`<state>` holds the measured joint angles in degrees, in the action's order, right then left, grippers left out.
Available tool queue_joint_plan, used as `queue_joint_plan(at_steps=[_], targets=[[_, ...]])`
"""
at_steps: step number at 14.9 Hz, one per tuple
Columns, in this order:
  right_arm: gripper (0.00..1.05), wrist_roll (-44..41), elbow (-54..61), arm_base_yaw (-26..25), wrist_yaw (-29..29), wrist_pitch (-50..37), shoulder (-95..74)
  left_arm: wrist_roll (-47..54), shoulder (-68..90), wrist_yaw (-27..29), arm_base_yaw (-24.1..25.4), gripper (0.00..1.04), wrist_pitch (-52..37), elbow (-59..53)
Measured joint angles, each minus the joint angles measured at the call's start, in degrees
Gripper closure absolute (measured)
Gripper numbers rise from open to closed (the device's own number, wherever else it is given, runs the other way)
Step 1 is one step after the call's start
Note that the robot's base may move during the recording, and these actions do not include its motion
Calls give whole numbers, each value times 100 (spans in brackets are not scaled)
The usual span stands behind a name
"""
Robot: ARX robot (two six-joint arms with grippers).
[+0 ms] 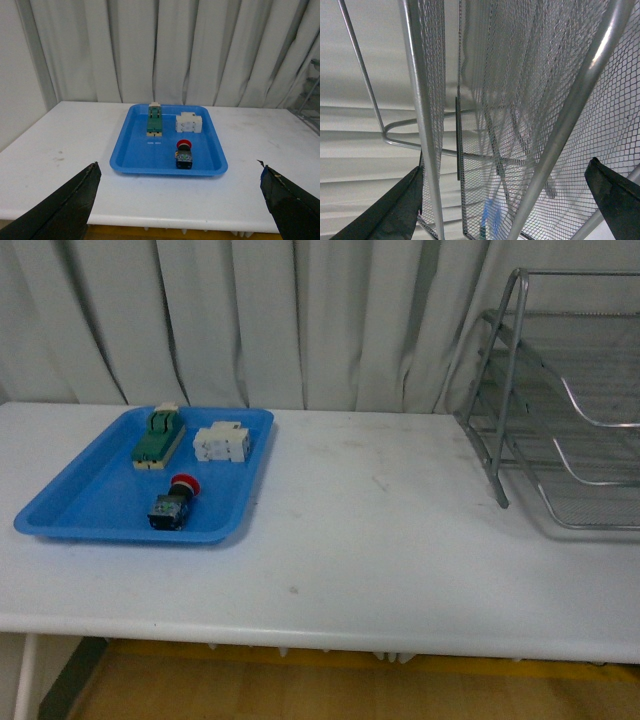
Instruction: Place button on rack with both arms
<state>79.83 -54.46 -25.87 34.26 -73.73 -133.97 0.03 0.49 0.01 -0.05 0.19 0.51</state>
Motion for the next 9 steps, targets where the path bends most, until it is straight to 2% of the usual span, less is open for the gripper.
queue_joint_plan(at_steps=[6, 9], targets=[[8, -170, -98, 42, 24, 2, -282, 0, 0, 0, 0, 7, 0, 0], [12, -304, -374, 111, -24, 9, -369, 0, 0, 0, 0, 7, 0, 0]])
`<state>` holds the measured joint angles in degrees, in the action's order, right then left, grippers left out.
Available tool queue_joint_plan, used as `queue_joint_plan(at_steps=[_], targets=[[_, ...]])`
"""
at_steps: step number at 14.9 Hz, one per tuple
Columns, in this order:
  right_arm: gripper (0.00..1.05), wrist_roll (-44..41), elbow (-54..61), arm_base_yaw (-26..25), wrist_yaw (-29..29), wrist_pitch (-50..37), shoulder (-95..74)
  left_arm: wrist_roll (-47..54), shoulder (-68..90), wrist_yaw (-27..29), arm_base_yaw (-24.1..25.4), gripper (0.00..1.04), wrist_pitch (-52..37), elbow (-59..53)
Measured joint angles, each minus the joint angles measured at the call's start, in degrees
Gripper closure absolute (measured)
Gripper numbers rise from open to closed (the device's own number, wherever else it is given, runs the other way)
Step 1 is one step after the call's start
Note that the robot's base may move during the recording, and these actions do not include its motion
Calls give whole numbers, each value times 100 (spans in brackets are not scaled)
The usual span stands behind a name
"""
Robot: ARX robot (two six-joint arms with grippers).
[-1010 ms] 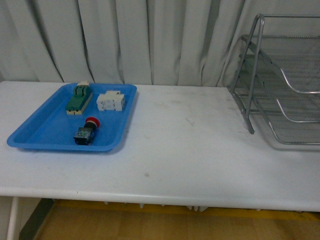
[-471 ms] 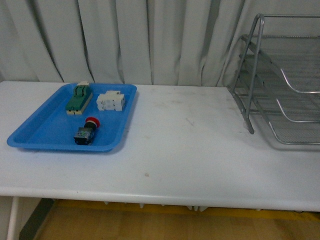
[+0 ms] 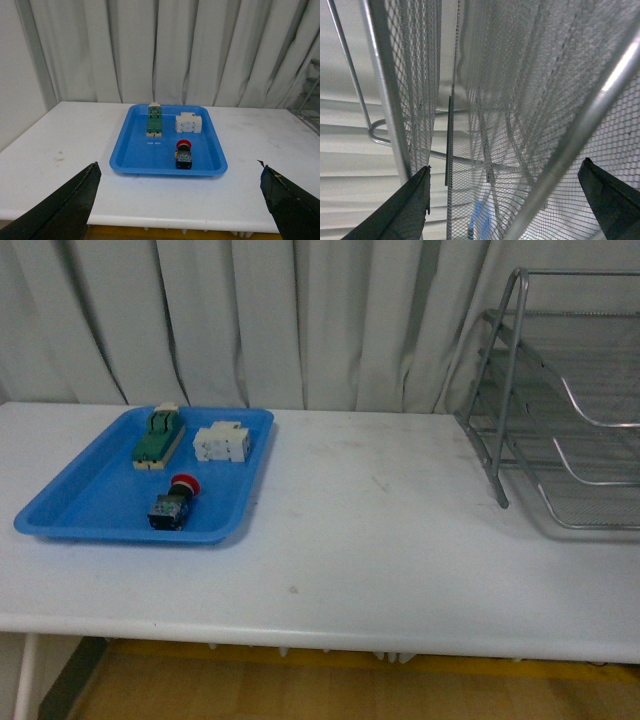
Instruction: Place button on rack with both arms
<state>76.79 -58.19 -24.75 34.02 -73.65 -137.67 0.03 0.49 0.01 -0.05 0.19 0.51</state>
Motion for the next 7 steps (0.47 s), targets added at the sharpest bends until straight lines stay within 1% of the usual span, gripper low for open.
queue_joint_plan(at_steps=[1, 3, 7], targets=[[18, -39, -107, 9, -26, -7, -22, 0, 0, 0, 0, 7, 0, 0], [38, -92, -232, 66, -59, -11, -72, 0, 0, 0, 0, 7, 0, 0], [86, -192, -367, 114, -98, 13, -229, 0, 0, 0, 0, 7, 0, 0]])
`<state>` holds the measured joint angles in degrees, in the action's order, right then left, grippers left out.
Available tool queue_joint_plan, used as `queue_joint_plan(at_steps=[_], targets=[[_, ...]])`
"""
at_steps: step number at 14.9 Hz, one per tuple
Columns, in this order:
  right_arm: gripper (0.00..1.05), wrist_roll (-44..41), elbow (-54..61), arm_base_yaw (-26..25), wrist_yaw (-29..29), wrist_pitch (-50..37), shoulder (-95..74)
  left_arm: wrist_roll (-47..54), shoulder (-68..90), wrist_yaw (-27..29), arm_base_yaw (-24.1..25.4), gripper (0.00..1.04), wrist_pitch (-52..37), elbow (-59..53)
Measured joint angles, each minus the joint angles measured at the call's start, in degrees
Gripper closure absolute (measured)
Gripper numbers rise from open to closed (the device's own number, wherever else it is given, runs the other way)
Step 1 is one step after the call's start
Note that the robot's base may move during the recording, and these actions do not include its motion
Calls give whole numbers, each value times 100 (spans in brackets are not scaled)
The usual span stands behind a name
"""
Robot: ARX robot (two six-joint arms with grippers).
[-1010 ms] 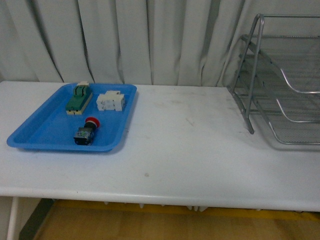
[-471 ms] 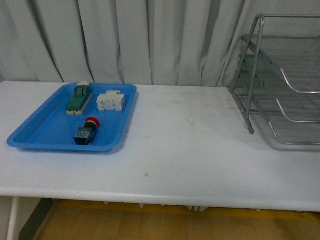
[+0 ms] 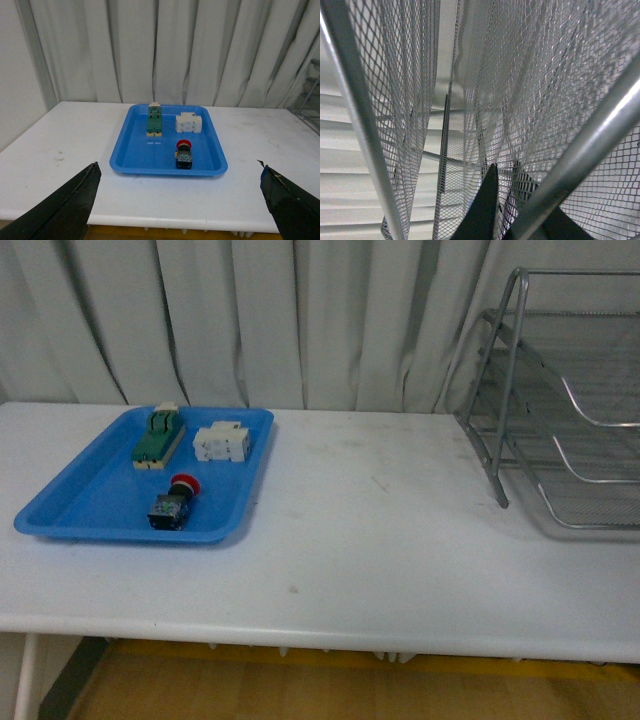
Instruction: Place button on rack with both arms
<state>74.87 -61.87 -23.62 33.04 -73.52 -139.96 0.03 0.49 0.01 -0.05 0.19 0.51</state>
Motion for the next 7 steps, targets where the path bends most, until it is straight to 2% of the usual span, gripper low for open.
queue_joint_plan(at_steps=[1, 2, 7], targets=[[96, 13, -2, 0, -17, 13, -28, 0, 0, 0, 0, 7, 0, 0], [101, 350, -4, 0, -20, 15, -46, 0, 0, 0, 0, 7, 0, 0], [101, 525, 308, -57, 74, -127, -55, 0, 0, 0, 0, 7, 0, 0]])
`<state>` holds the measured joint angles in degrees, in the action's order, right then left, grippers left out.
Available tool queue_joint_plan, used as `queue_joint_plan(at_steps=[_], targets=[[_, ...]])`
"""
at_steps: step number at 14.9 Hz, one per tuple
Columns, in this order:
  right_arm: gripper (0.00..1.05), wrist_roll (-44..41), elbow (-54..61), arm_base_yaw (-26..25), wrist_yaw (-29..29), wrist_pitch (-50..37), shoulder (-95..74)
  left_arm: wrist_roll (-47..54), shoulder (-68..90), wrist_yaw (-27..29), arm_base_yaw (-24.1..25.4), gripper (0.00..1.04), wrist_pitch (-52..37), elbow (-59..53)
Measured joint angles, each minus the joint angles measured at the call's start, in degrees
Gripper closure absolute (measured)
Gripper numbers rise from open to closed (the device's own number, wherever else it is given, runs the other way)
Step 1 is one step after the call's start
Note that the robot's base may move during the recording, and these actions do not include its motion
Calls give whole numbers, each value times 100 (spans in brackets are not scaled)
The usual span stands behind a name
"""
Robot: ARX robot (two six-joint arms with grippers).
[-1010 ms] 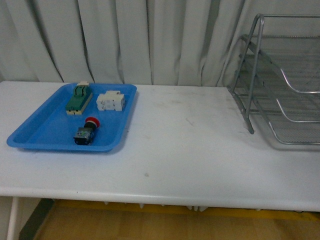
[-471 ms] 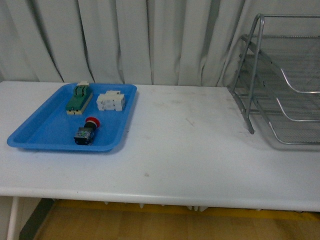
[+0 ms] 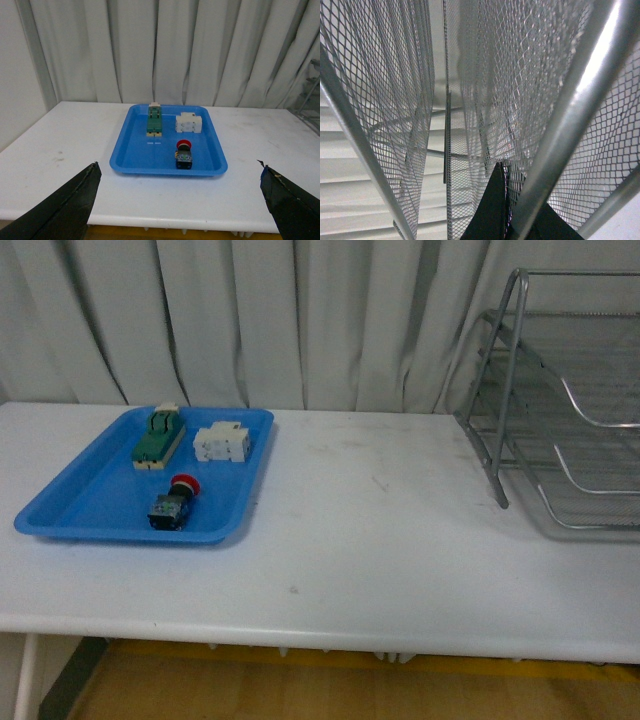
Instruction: Place button on rack with both arms
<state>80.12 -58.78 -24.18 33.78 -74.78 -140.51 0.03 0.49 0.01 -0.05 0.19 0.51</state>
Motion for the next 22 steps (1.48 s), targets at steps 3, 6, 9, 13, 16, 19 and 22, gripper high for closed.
queue_joint_plan(at_steps=[3, 6, 9, 13, 16, 19, 22], targets=[[102, 42, 527, -184, 282, -28, 232, 0, 0, 0, 0, 7, 0, 0], [102, 37, 1123, -407, 623, -46, 505, 0, 0, 0, 0, 7, 0, 0], [102, -61, 1672, -675, 1071, -76, 702, 0, 0, 0, 0, 7, 0, 0], [102, -219, 2188, -887, 1386, -105, 850, -2, 0, 0, 0, 7, 0, 0], [77, -323, 2284, -898, 1427, -20, 868, 0, 0, 0, 0, 7, 0, 0], [40, -109, 2603, -1091, 1735, 103, 1023, 0, 0, 0, 0, 7, 0, 0], [5, 319, 3001, -1460, 2044, 114, 1585, 0, 0, 0, 0, 7, 0, 0]])
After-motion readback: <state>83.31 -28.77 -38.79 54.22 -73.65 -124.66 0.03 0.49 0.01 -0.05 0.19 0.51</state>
